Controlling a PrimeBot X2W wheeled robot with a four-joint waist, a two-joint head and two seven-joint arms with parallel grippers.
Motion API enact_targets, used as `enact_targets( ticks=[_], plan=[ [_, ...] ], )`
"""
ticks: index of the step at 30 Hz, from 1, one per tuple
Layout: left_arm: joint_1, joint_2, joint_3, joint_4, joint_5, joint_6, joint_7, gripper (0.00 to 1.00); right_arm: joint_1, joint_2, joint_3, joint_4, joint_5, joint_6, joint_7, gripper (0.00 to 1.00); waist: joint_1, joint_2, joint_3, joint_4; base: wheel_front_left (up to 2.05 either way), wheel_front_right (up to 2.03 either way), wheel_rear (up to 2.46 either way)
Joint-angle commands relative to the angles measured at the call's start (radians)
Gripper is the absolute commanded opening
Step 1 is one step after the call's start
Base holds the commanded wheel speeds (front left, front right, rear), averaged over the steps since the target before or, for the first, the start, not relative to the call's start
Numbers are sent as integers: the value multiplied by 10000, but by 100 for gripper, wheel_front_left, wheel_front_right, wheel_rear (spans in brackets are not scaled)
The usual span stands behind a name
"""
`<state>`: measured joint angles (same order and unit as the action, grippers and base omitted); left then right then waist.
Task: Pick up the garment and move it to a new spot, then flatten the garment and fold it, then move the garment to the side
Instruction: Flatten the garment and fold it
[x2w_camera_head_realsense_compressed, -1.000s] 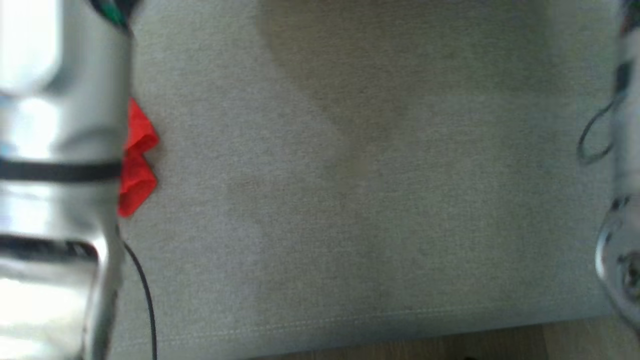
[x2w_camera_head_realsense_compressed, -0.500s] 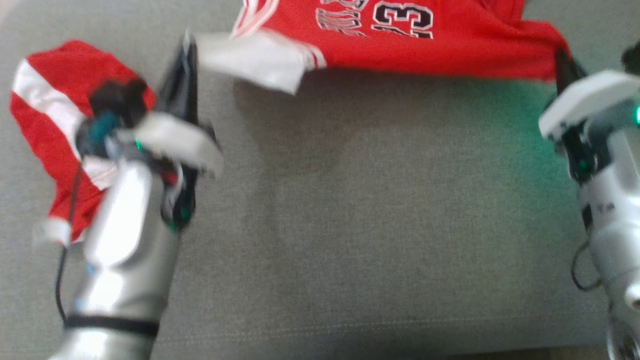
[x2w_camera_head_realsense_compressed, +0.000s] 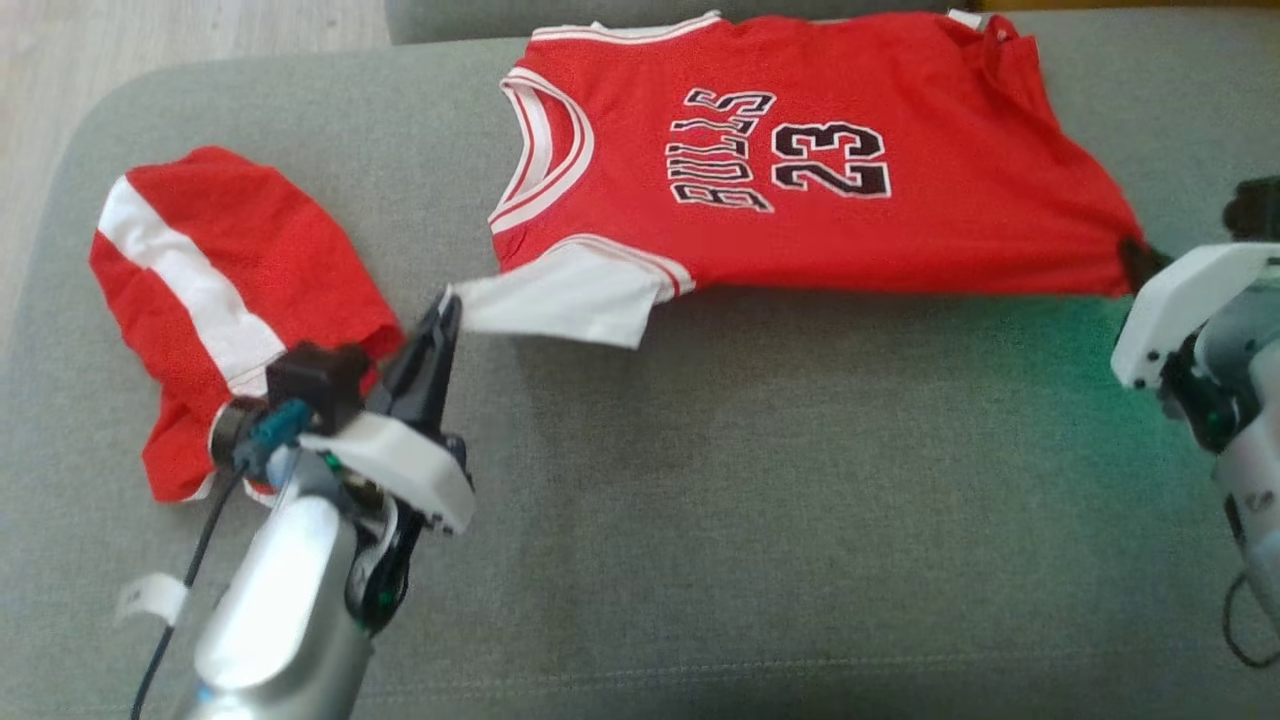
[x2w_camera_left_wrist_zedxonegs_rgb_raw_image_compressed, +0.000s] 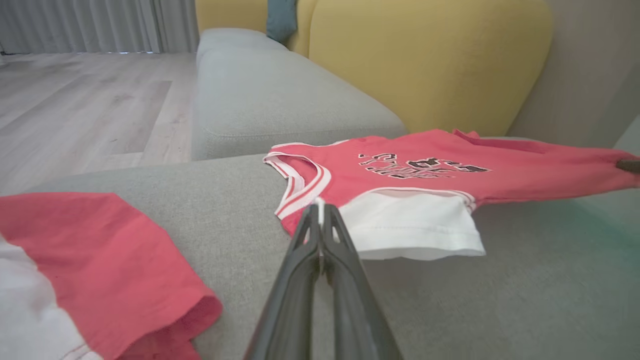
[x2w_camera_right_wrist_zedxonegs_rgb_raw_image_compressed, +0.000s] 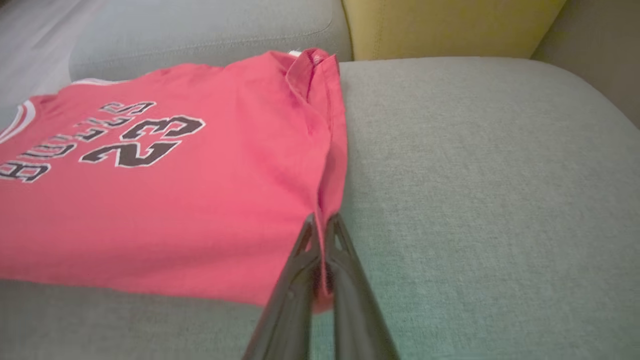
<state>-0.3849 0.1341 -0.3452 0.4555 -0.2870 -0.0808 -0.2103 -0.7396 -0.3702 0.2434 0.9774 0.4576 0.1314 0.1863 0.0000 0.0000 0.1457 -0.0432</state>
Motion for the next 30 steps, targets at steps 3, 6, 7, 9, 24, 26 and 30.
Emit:
enact_targets(
  ticks=[3,6,7,9,24,26,30],
  plan=[
    [171,502,206,-767,-28,-91,286,0,226,-447,558,-571,210,-7,407,0,0,0,-165,11,0,0,0],
    [824,726,12,-1495,-235,-189,826,0,595,-937,1022,-977,513,-7,860,0,0,0,-367,64,0,0,0],
    [993,781,-25,-1689,-310,-209,979,0,692,-1061,1144,-1089,571,-7,969,0,0,0,-424,80,0,0,0],
    [1321,908,-97,-2092,-465,-248,1279,0,894,-1301,1362,-1316,725,-7,1221,0,0,0,-540,108,0,0,0],
    [3472,2322,-806,-5554,-1966,-436,4120,0,2673,-3202,2628,-3541,2460,-7,4092,0,0,0,-1232,178,0,0,0],
    [3583,2442,-774,-5895,-2063,-397,4338,0,2893,-3381,2618,-3859,2709,-7,4640,0,0,0,-1239,170,0,0,0],
    [3427,2557,-660,-6282,-1953,-247,4419,0,3084,-3573,2271,-4500,2850,-7,5117,0,0,0,-1122,126,0,0,0]
  ],
)
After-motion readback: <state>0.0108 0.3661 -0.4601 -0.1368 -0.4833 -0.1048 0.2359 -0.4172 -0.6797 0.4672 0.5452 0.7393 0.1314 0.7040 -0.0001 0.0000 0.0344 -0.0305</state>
